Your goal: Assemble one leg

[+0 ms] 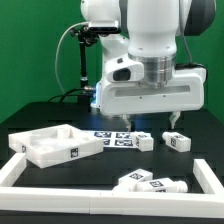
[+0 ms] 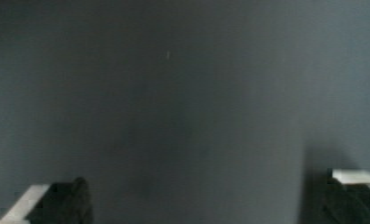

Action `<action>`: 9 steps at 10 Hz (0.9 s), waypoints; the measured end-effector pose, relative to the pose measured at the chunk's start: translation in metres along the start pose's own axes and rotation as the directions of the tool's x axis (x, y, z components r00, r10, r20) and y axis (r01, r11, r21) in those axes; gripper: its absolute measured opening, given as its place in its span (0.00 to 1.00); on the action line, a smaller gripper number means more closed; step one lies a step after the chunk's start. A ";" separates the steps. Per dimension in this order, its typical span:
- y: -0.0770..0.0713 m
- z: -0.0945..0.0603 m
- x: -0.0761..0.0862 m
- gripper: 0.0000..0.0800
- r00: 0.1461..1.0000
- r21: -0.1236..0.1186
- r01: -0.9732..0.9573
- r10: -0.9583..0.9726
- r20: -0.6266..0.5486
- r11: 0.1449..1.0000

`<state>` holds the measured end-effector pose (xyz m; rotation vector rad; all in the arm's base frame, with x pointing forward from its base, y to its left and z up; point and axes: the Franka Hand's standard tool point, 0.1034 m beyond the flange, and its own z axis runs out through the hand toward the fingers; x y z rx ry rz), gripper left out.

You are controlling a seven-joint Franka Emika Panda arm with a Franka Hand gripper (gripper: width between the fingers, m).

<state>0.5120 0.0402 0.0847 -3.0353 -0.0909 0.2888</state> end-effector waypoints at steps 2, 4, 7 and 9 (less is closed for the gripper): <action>-0.002 0.004 -0.003 0.81 1.000 -0.002 0.002 -0.002 0.007 1.000; -0.001 0.004 -0.003 0.81 1.000 -0.002 0.001 -0.001 0.007 1.000; -0.003 -0.003 0.039 0.81 0.980 0.001 -0.185 0.185 -0.073 0.983; 0.017 0.008 0.061 0.81 0.972 0.002 -0.218 0.218 -0.093 0.976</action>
Offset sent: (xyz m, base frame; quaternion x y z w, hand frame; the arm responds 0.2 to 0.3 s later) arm 0.0000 0.0000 0.0000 0.0000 0.0000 0.0000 1.0000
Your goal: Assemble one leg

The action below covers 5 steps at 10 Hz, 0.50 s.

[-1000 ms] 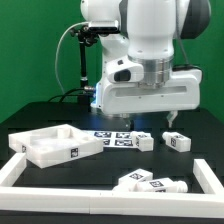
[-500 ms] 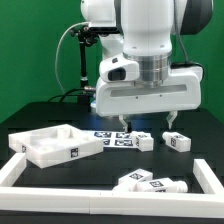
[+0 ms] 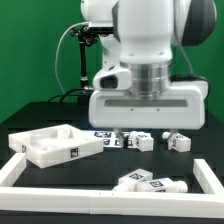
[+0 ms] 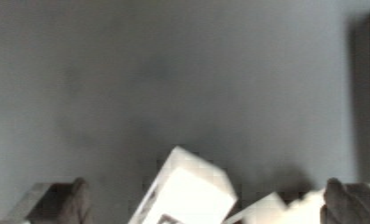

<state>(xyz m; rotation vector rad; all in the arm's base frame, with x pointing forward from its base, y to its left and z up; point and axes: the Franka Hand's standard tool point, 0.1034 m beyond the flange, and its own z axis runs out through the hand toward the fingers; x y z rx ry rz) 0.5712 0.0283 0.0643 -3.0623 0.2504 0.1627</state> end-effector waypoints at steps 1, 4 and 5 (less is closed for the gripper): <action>-0.004 -0.002 -0.001 0.81 1.000 0.001 0.005 -0.005 -0.002 1.000; -0.006 -0.001 -0.003 0.81 1.000 0.000 0.010 -0.010 0.000 1.000; -0.005 0.000 -0.003 0.81 1.000 -0.001 0.005 -0.005 0.002 1.000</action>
Offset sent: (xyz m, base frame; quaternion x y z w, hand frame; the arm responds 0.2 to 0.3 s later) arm 0.0000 0.0000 0.0000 0.0000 0.0000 0.0000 1.0000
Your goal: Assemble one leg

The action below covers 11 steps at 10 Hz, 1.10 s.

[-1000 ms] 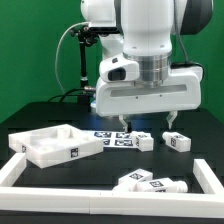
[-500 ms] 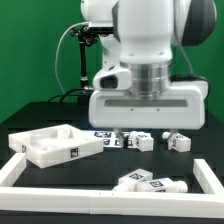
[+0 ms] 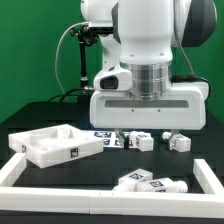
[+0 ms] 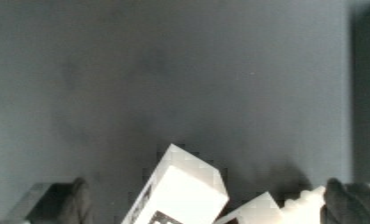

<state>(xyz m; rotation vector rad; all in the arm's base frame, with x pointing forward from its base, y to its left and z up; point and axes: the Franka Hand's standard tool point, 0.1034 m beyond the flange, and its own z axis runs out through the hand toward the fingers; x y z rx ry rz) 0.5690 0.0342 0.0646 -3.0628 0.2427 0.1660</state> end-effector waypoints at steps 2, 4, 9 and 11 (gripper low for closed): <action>-0.002 0.016 0.014 0.81 0.999 -0.003 -0.042 0.042 0.004 0.999; 0.001 0.033 0.020 0.81 0.999 -0.004 -0.047 0.047 -0.010 0.999; 0.012 0.047 0.020 0.81 0.999 -0.010 -0.032 0.032 -0.007 0.999; 0.022 0.042 0.028 0.81 0.999 -0.006 -0.039 0.039 0.014 0.999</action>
Offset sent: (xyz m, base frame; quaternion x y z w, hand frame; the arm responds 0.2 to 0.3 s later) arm 0.0120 -0.0086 -0.0301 -0.0092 0.0310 0.0430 0.9986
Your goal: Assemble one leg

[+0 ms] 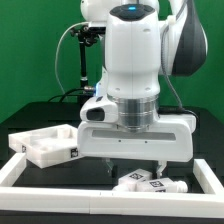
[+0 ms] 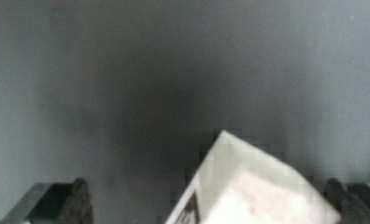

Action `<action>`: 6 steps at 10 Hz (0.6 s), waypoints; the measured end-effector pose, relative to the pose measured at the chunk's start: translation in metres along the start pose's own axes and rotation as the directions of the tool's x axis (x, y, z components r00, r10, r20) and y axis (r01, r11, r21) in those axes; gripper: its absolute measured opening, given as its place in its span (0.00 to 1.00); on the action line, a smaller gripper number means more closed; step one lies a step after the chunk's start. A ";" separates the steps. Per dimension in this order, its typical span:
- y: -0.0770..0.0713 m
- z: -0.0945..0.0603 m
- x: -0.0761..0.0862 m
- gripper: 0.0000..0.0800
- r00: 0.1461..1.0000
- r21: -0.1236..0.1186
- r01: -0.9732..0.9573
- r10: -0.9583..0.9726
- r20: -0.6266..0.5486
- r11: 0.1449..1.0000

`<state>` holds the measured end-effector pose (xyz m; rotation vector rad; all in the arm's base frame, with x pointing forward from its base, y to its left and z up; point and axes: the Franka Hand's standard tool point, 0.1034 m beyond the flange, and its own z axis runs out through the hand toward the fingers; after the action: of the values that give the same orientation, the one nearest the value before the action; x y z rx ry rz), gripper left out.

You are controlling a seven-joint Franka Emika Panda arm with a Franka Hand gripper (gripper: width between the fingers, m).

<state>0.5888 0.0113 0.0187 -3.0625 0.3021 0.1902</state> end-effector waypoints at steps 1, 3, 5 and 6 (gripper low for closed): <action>-0.002 -0.002 -0.001 0.81 1.000 0.011 -0.021 0.021 0.022 1.000; -0.003 -0.002 -0.001 0.63 1.000 0.011 -0.018 0.018 0.020 1.000; -0.003 -0.002 -0.001 0.46 1.000 0.011 -0.018 0.018 0.020 1.000; -0.003 -0.002 -0.001 0.35 1.000 0.011 -0.018 0.017 0.020 1.000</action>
Offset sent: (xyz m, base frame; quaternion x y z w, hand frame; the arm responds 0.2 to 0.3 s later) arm 0.0000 0.0000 0.0000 0.0000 0.0000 0.0000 1.0000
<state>0.5884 0.0141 0.0206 -3.0455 0.3279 0.2191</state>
